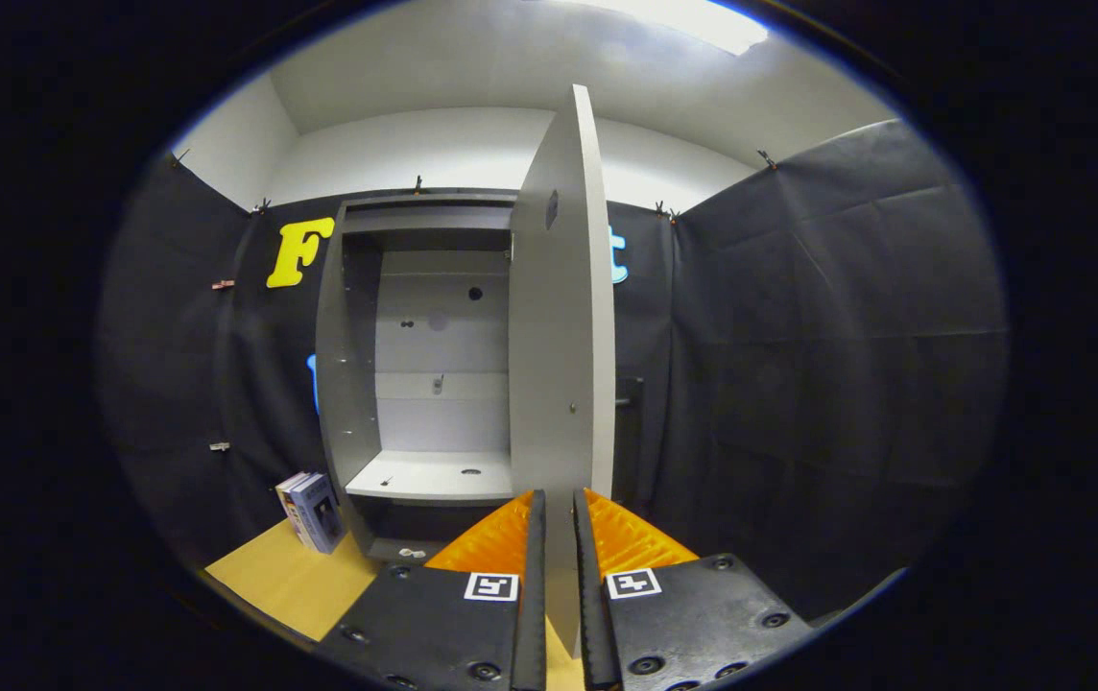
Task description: Open the shoe cabinet door, grab the shoes and put them into the shoe cabinet, then close the shoe cabinet door.
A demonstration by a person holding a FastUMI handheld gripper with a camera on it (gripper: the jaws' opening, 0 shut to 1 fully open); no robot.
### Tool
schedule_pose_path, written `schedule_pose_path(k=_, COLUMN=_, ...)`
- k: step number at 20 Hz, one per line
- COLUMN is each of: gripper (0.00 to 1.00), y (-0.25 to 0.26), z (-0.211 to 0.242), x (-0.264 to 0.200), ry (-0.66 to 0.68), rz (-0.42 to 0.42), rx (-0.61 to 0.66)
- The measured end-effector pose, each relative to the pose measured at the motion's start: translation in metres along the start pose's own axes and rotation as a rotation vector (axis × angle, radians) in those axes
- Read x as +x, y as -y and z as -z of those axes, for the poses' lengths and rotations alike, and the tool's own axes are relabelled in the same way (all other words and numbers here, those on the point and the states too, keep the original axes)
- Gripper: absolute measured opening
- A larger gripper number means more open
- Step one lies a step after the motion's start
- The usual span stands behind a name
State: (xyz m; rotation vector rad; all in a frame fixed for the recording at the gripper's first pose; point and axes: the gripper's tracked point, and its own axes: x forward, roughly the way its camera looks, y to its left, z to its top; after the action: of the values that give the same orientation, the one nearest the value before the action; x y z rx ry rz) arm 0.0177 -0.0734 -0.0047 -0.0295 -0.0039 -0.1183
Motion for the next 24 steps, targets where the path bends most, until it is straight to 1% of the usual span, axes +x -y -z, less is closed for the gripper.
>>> schedule_pose_path(k=4, gripper=0.19, y=-0.028, z=0.018, x=-0.007, ry=-0.080, rz=-0.086, rx=0.049)
schedule_pose_path(k=5, gripper=0.19, y=-0.031, z=0.020, x=-0.008, ry=-0.090, rz=-0.086, rx=0.063)
schedule_pose_path(k=8, gripper=0.19, y=-0.063, z=0.050, x=-0.003, ry=-0.147, rz=-0.095, rx=0.068)
schedule_pose_path(k=10, gripper=0.19, y=-0.098, z=0.089, x=0.012, ry=-0.180, rz=-0.109, rx=0.048)
schedule_pose_path(k=12, gripper=0.43, y=-0.119, z=0.127, x=0.022, ry=-0.241, rz=-0.111, rx=0.006)
schedule_pose_path(k=14, gripper=0.40, y=-0.131, z=0.156, x=0.024, ry=-0.277, rz=-0.106, rx=0.001)
schedule_pose_path(k=19, gripper=0.40, y=-0.154, z=0.243, x=0.039, ry=-0.391, rz=-0.074, rx=0.005)
schedule_pose_path(k=24, gripper=0.41, y=-0.156, z=0.337, x=0.048, ry=-0.545, rz=-0.037, rx=-0.037)
